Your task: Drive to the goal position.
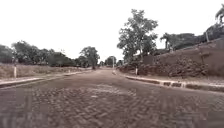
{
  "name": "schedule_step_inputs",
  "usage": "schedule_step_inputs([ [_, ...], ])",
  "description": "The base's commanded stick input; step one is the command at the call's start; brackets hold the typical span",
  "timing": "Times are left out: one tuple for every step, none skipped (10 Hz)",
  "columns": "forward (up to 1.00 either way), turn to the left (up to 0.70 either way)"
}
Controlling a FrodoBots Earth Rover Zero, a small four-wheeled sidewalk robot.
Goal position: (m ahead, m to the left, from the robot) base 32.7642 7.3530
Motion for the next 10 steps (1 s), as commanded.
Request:
schedule_step_inputs([
  [1.00, 0.00],
  [1.00, 0.00],
  [1.00, 0.00],
  [1.00, 0.00],
  [1.00, 0.00],
  [1.00, 0.00],
  [1.00, 0.00],
  [1.00, 0.00],
  [1.00, 0.00],
  [1.00, 0.00],
])
